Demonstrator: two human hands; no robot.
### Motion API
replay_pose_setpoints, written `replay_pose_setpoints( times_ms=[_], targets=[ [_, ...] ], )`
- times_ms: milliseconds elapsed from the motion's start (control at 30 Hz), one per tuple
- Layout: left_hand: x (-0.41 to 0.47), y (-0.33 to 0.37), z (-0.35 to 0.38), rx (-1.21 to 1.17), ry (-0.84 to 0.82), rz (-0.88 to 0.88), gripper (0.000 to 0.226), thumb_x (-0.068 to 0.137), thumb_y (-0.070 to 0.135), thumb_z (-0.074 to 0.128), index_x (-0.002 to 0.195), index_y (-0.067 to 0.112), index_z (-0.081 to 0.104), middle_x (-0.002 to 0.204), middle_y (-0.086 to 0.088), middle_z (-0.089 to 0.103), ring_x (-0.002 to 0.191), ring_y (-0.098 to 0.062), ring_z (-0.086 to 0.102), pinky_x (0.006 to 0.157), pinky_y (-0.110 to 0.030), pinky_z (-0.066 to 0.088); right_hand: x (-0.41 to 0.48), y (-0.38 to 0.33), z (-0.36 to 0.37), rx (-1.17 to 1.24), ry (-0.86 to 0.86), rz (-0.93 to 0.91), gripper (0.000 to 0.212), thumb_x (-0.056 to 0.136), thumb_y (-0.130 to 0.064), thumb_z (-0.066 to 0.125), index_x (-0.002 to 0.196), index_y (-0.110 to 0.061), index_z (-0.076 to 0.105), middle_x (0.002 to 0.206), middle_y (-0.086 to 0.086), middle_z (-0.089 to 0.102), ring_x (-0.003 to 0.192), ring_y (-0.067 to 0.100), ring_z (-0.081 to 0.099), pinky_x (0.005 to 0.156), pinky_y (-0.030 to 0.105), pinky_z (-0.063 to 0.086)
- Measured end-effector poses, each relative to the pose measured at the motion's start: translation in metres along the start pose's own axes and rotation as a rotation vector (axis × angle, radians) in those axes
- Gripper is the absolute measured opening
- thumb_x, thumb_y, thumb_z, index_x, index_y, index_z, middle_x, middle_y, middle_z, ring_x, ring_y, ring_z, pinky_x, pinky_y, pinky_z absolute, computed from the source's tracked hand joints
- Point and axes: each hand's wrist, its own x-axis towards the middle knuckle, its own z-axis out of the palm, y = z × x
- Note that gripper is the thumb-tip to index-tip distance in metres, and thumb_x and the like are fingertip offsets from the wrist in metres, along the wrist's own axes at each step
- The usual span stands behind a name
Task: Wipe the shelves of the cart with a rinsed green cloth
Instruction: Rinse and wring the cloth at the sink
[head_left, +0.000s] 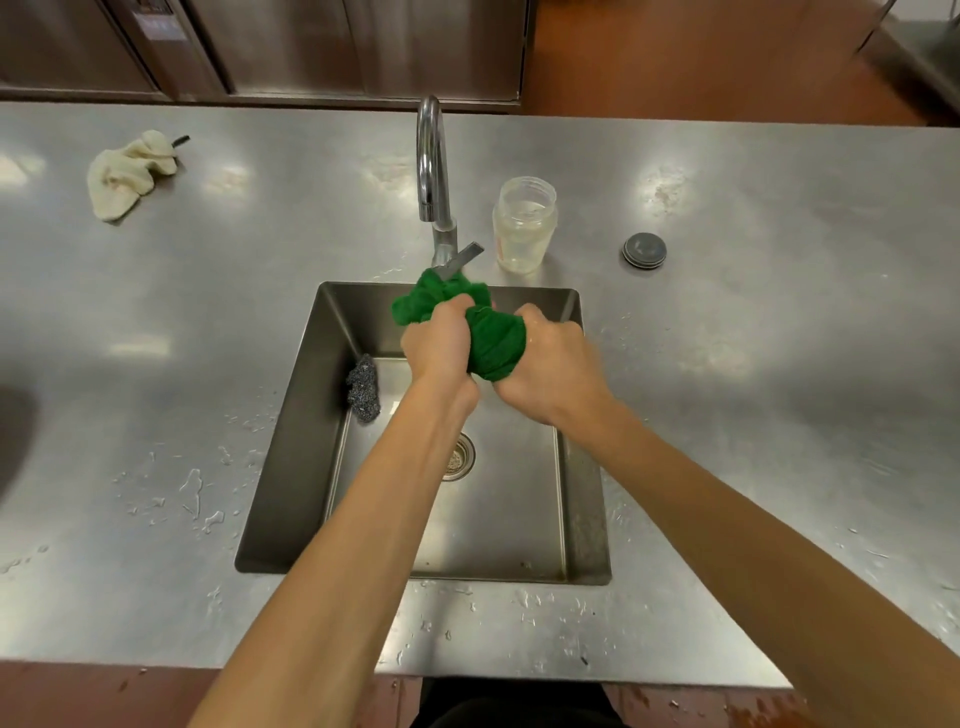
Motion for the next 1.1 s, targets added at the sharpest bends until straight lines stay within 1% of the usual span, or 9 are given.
replay_pose_setpoints(
  times_ms=[100, 200, 333, 500, 600, 700, 800, 967, 1100],
  targets=[
    [-0.01, 0.005, 0.001, 0.066, -0.103, 0.135, 0.018, 0.086, -0.012, 0.057, 0.081, 0.004, 0.064, 0.06, -0.006, 0.07, 0.056, -0.019, 0.068, 0.059, -0.029, 0.058, 0.0, -0.001, -0.006, 0.209, -0.124, 0.049, 0.023, 0.063, -0.033, 0.07, 0.076, -0.028, 0.052, 0.071, -0.006, 0.061, 0.067, 0.02, 0.06, 0.062, 0.035, 0.053],
    [-0.014, 0.009, -0.003, 0.173, -0.184, 0.225, 0.017, 0.084, -0.014, 0.054, 0.085, -0.001, 0.065, 0.069, -0.015, 0.071, 0.063, -0.023, 0.07, 0.06, -0.033, 0.058, -0.001, 0.0, -0.012, 0.435, -0.278, 0.063, 0.026, 0.049, -0.013, 0.072, 0.06, -0.019, 0.05, 0.057, -0.007, 0.055, 0.052, 0.015, 0.048, 0.05, 0.03, 0.039],
    [-0.016, 0.011, -0.008, 0.263, -0.312, 0.315, 0.027, 0.084, -0.017, 0.052, 0.078, 0.004, 0.068, 0.067, -0.011, 0.07, 0.073, -0.031, 0.074, 0.071, -0.047, 0.061, -0.01, -0.003, -0.015, 0.696, -0.446, 0.077, 0.027, 0.055, 0.018, 0.067, 0.059, 0.0, 0.049, 0.054, 0.002, 0.046, 0.049, 0.014, 0.036, 0.046, 0.025, 0.028],
    [-0.011, 0.016, -0.013, 0.263, -0.48, 0.248, 0.021, 0.082, -0.017, 0.053, 0.081, 0.002, 0.063, 0.07, -0.015, 0.062, 0.069, -0.036, 0.07, 0.072, -0.056, 0.059, -0.012, 0.0, -0.012, 0.866, -0.599, 0.178, 0.048, 0.056, 0.025, 0.057, 0.044, -0.016, 0.034, 0.047, 0.001, 0.032, 0.042, 0.014, 0.026, 0.046, 0.022, 0.019],
    [-0.007, 0.022, -0.013, 0.282, -0.553, 0.229, 0.021, 0.084, -0.019, 0.049, 0.084, -0.001, 0.059, 0.067, -0.014, 0.059, 0.062, -0.034, 0.068, 0.067, -0.049, 0.059, -0.011, -0.001, -0.008, 0.97, -0.708, 0.241, 0.034, 0.05, 0.016, 0.055, 0.052, -0.009, 0.031, 0.053, 0.002, 0.03, 0.041, 0.012, 0.023, 0.046, 0.022, 0.014],
    [-0.004, 0.026, -0.014, 0.281, -0.614, 0.17, 0.015, 0.076, -0.013, 0.051, 0.086, -0.003, 0.057, 0.068, -0.016, 0.058, 0.058, -0.032, 0.066, 0.066, -0.045, 0.057, -0.01, -0.001, -0.007, 1.063, -0.835, 0.254, 0.023, 0.049, 0.014, 0.052, 0.065, 0.005, 0.038, 0.055, 0.003, 0.032, 0.037, 0.009, 0.024, 0.042, 0.014, 0.018],
    [-0.003, 0.027, -0.017, 0.245, -0.673, 0.104, 0.012, 0.07, -0.009, 0.05, 0.078, -0.001, 0.055, 0.064, -0.014, 0.057, 0.056, -0.029, 0.063, 0.073, -0.05, 0.053, -0.011, -0.002, -0.007, 1.155, -0.952, 0.265, 0.03, 0.051, 0.015, 0.048, 0.08, 0.012, 0.044, 0.05, 0.0, 0.036, 0.034, 0.005, 0.027, 0.038, 0.01, 0.021],
    [-0.002, 0.03, -0.018, 0.268, -0.814, 0.1, 0.013, 0.073, -0.01, 0.048, 0.074, 0.002, 0.054, 0.063, -0.012, 0.055, 0.058, -0.029, 0.062, 0.077, -0.052, 0.055, -0.017, 0.002, 0.001, 1.399, -1.112, 0.209, 0.029, 0.049, 0.009, 0.055, 0.072, -0.006, 0.045, 0.051, 0.002, 0.037, 0.031, 0.002, 0.025, 0.036, 0.009, 0.018],
    [0.003, 0.023, -0.016, 0.319, -0.861, 0.066, 0.01, 0.073, -0.008, 0.049, 0.075, 0.001, 0.054, 0.063, -0.015, 0.054, 0.062, -0.03, 0.065, 0.078, -0.05, 0.055, -0.024, 0.008, 0.007, 1.465, -1.14, 0.229, 0.035, 0.053, 0.006, 0.059, 0.081, -0.008, 0.042, 0.052, 0.001, 0.041, 0.031, 0.001, 0.027, 0.037, 0.015, 0.014]
  ],
)
